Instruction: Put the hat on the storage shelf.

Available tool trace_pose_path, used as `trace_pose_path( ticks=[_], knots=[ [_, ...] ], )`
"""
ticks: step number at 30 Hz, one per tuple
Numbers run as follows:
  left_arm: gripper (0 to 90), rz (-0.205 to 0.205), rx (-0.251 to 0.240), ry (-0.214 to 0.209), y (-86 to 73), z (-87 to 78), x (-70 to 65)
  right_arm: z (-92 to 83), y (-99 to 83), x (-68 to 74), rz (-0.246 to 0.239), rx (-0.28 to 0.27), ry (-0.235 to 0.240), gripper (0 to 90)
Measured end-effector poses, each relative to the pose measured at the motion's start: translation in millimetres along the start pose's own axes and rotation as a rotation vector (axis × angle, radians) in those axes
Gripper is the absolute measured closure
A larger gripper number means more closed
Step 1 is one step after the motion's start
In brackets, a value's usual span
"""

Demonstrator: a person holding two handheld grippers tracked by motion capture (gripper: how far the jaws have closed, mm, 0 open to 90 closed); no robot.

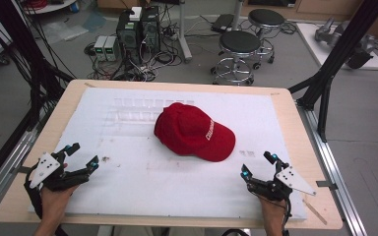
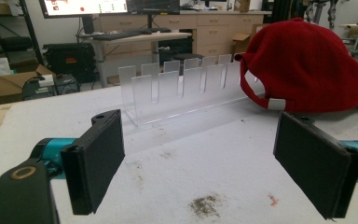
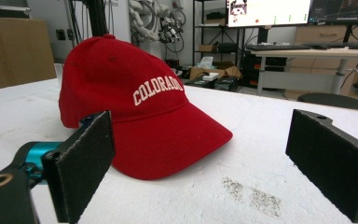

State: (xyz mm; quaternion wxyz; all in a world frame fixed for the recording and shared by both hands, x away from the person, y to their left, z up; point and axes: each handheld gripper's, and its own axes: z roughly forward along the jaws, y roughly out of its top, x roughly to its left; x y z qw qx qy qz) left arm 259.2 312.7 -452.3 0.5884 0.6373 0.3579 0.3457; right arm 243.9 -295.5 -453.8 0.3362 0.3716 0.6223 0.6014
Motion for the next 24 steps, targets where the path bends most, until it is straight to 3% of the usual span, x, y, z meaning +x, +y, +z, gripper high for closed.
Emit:
trace_pose_path(
  ticks=[16, 24],
  knots=[
    [16.3, -0.008, 0.011, 0.021, 0.4, 1.3, -0.4, 2.0, 1.1, -2.4, 0.023, 0.021, 0.006, 6.9],
    [16.3, -0.005, 0.011, 0.021, 0.5, 1.2, -0.5, 7.4, 3.6, -2.4, 0.02, 0.083, 0.017, 6.9]
  ],
)
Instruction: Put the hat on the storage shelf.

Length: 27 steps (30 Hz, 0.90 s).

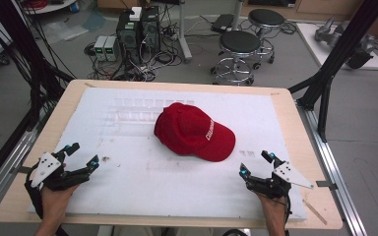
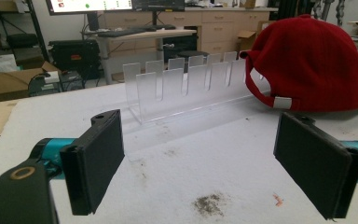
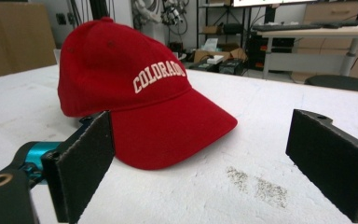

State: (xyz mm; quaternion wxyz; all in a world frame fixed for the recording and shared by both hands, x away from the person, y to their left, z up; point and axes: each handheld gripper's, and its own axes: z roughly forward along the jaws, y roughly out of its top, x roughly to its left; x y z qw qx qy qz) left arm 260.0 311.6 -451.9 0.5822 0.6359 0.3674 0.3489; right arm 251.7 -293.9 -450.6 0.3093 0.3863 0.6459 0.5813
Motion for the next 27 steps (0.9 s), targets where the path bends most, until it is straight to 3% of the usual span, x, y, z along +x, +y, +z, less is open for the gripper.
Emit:
trace_pose_path(
  ticks=[13, 19, 22, 27],
  knots=[
    [16.2, 0.001, -0.001, 0.001, 0.0, 0.0, -0.1, 5.5, 19.3, -1.4, -0.001, 0.036, 0.03, 6.9],
    [16.2, -0.004, -0.004, 0.003, -0.2, -0.2, -0.2, 15.8, 44.6, 1.3, -0.053, 0.077, 0.077, 6.9],
    [16.2, -0.002, -0.001, 0.004, -0.1, -0.3, -0.1, 29.2, 62.9, 5.4, -0.082, 0.114, 0.131, 6.9],
    [16.2, -0.002, -0.004, 0.003, -0.1, -0.1, -0.3, 47.0, 79.3, 10.9, -0.122, 0.155, 0.168, 6.9]
  ],
)
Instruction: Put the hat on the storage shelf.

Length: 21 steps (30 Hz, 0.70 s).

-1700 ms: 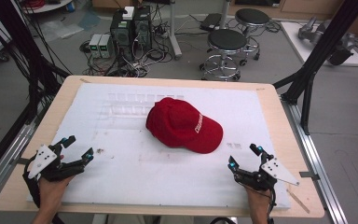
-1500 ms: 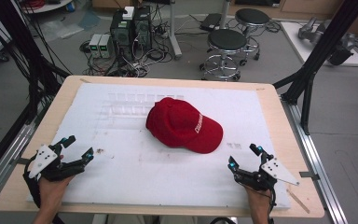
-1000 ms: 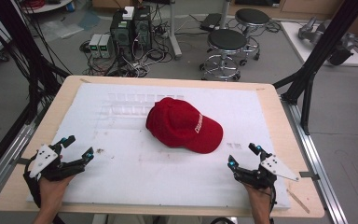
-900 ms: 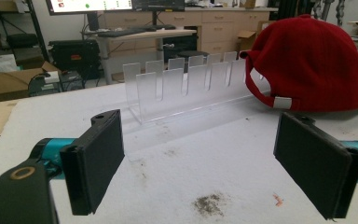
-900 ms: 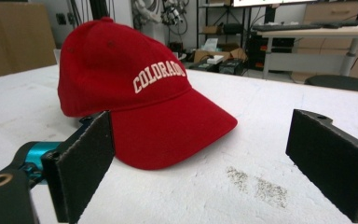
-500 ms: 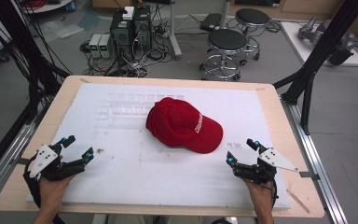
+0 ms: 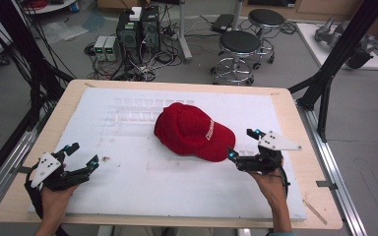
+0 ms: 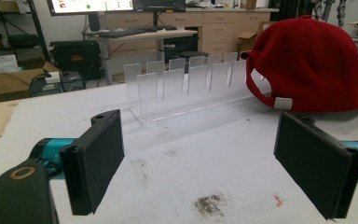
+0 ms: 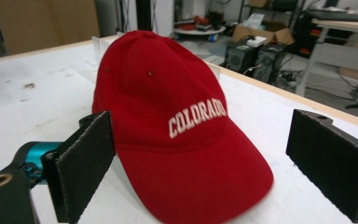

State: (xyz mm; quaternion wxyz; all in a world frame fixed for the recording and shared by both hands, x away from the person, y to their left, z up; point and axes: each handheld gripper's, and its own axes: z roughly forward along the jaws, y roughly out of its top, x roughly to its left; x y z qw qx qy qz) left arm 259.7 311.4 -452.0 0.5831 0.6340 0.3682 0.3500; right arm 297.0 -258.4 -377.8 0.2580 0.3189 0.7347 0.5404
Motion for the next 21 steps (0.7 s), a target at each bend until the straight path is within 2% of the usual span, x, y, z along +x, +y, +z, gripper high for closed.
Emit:
trace_pose_path(
  ticks=[3, 6, 7, 8, 11, 16, 21],
  knots=[
    [16.2, -0.001, 0.002, 0.0, 0.0, -0.2, 0.3, 17.3, 17.5, 1.0, -0.027, 0.04, 0.045, 6.9],
    [16.2, -0.001, 0.002, 0.0, 0.0, -0.2, 0.4, 26.0, 24.7, 0.7, -0.039, 0.055, 0.064, 6.8],
    [16.2, -0.002, 0.003, 0.0, 0.0, -0.2, 0.5, 35.1, 31.1, 0.5, -0.061, 0.078, 0.081, 6.9],
    [16.2, -0.002, 0.003, 0.0, 0.0, -0.2, 0.5, 35.1, 31.1, 0.5, -0.061, 0.078, 0.081, 6.9],
    [16.2, -0.004, 0.002, 0.003, 0.1, -0.1, 0.8, 51.5, 40.3, 0.4, -0.08, 0.114, 0.095, 6.8],
    [16.2, -0.001, 0.005, 0.002, 0.1, -0.2, 0.7, 65.9, 47.6, 1.1, -0.09, 0.13, 0.124, 6.9],
    [16.2, 0.0, 0.006, 0.002, 0.1, -0.2, 0.8, 87.7, 58.3, 1.0, -0.123, 0.201, 0.17, 6.9]
  ],
)
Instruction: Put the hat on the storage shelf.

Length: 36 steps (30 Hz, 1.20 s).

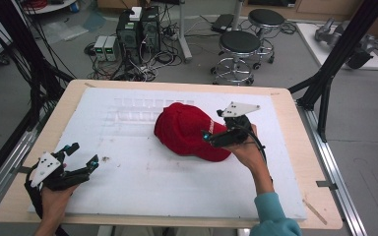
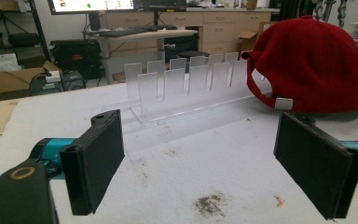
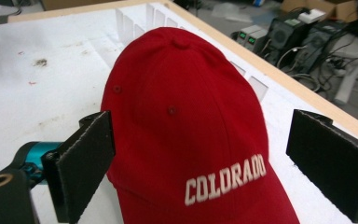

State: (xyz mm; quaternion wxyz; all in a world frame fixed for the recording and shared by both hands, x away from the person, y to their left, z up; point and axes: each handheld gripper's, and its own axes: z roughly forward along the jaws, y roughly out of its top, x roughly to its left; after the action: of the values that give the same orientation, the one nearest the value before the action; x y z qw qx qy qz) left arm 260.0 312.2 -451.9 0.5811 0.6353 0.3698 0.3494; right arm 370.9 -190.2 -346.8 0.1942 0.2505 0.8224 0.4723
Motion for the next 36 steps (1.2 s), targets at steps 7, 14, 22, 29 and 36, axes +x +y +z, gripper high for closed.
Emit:
trace_pose_path(
  ticks=[7, 14, 22, 29, 36],
  knots=[
    [16.2, -0.001, 0.001, 0.0, 0.0, 0.1, 0.1, 18.2, 13.6, -3.8, -0.026, 0.041, 0.045, 7.0],
    [16.2, -0.002, 0.0, -0.001, 0.0, 0.0, 0.1, 41.0, 19.3, -10.6, -0.029, 0.125, 0.074, 17.5],
    [16.2, -0.007, -0.001, -0.001, 0.0, 0.1, 0.4, 53.1, 20.1, -18.0, -0.021, 0.167, 0.074, 22.3],
    [16.2, -0.011, 0.0, 0.005, 0.0, 0.3, 0.5, 62.7, 15.3, -18.1, -0.055, 0.245, 0.064, 39.1],
    [16.2, -0.01, 0.0, 0.004, 0.0, 0.1, 0.5, 65.4, 15.8, -16.3, -0.085, 0.267, 0.037, 56.8]
  ],
)
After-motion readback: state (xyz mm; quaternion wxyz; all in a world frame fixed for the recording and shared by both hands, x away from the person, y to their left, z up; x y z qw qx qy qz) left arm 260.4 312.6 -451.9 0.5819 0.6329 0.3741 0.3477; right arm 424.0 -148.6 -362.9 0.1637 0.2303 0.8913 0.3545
